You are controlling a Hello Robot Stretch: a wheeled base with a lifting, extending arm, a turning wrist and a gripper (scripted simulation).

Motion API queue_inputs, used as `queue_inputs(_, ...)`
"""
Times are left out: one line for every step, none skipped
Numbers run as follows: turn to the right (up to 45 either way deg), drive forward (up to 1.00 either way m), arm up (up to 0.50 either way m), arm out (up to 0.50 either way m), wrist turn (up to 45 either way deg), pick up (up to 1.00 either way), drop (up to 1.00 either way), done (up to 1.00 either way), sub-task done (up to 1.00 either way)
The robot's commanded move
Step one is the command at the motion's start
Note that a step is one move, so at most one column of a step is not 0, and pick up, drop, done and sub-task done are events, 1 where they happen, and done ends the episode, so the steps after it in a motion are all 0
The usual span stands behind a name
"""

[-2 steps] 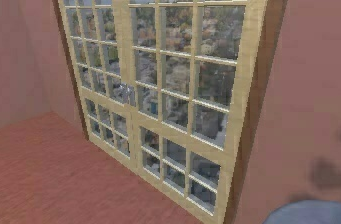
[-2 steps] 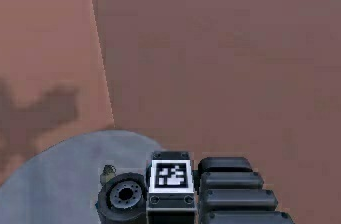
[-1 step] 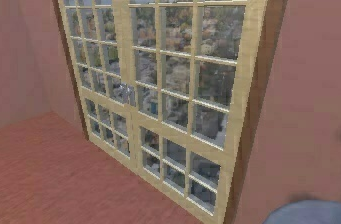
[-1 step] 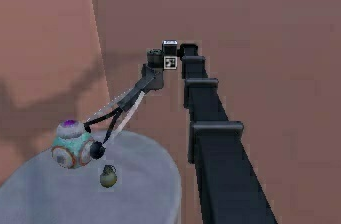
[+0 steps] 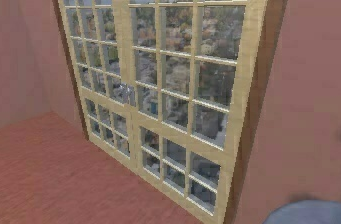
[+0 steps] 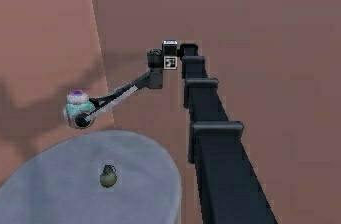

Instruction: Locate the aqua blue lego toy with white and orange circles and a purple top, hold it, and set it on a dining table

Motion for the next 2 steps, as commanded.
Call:
queue_inputs(0.0,0.00,-0.30,0.00,0.0,0.00,0.00,0.00,0.00)
queue_inputs(0.0,0.00,0.00,0.00,0.0,0.00,1.00,0.00,0.00)
